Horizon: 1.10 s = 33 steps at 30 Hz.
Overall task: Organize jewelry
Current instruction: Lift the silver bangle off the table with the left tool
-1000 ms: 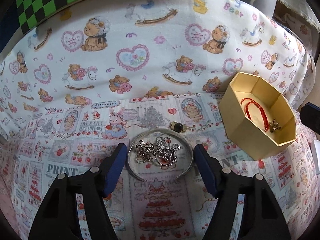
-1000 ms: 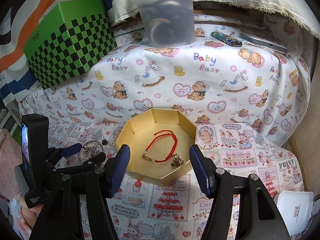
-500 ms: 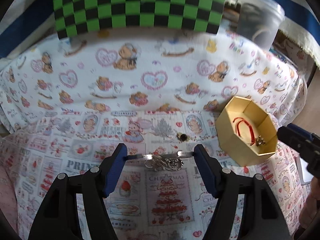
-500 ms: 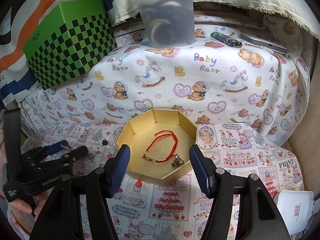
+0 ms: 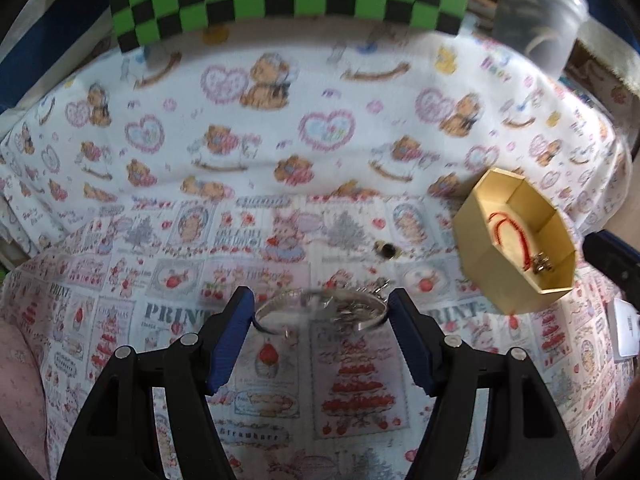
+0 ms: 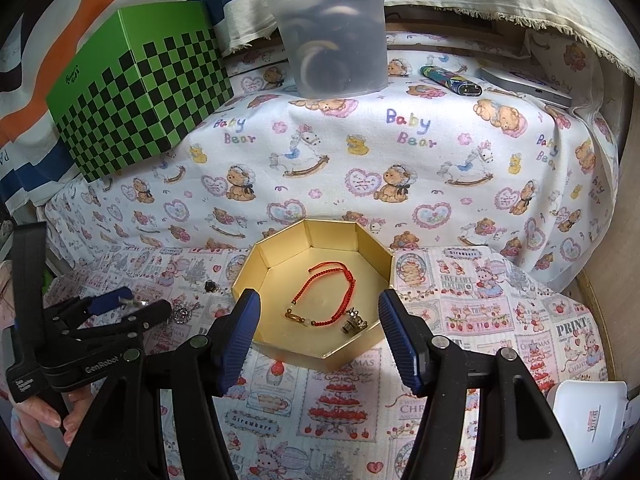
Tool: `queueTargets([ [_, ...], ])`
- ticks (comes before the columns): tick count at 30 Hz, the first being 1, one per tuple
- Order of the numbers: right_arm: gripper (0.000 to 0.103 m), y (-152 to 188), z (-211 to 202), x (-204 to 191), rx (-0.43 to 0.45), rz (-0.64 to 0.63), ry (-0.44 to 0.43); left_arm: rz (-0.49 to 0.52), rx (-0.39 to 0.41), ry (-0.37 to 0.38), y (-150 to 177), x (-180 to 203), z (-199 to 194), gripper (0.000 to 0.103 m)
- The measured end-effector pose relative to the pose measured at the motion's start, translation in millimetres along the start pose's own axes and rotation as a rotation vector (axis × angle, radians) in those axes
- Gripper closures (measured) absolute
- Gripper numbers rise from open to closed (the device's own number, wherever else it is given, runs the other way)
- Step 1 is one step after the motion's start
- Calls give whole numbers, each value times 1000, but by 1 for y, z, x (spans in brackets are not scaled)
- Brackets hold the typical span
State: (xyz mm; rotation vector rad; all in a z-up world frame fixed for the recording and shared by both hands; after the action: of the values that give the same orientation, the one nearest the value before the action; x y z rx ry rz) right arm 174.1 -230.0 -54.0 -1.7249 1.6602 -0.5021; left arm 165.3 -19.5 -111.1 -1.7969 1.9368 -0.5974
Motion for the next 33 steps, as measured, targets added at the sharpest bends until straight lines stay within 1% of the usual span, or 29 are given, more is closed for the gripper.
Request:
queueTargets([
  [4,39,-1,-1,1,-1,4,1,6,-43,6,5,1,8,35],
  [8,39,-1,-1,2,0,6,1,-11,-66,17,7,2,15,35],
  [11,39,-2,-1,3,1,9,5,-2,-47,-1,5,0,18,34],
  [17,39,-2,-1,5,-1,15,7,50,-21,-48,4,9,25,25],
  [18,39,-2,-1,5,-1,15,6,52,-22,-47,5,10,25,23],
  [20,39,-2,-1,5,0,13,8,48,-30,-37,6,16,29,23],
  [22,39,-2,-1,5,-1,10,10,46,-16,-35,4,19,32,23],
  [23,39,-1,-1,4,-2,9,12,47,-12,-32,4,20,33,25],
  [24,39,-1,0,4,-3,7,14,45,-5,-23,3,21,32,33],
  [25,39,-1,1,4,-5,6,15,42,0,-22,2,19,32,37],
  [30,39,0,3,4,-10,6,17,24,2,6,-3,9,34,38],
  [33,39,0,2,4,-8,7,18,-3,27,15,-8,3,23,38],
])
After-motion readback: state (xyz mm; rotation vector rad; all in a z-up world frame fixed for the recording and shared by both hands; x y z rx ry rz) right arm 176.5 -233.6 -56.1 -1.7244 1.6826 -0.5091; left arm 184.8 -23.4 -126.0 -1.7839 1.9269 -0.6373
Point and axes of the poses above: each gripper's, at about its wrist camera, not at the fingertips, and z roughly the way its jaws point, x to its right, y to its underside, the point moved 9 cm from there along z, roughly the way its jaws point, and after that the axes turned 5 degrees about z, right-handed, at the moved point
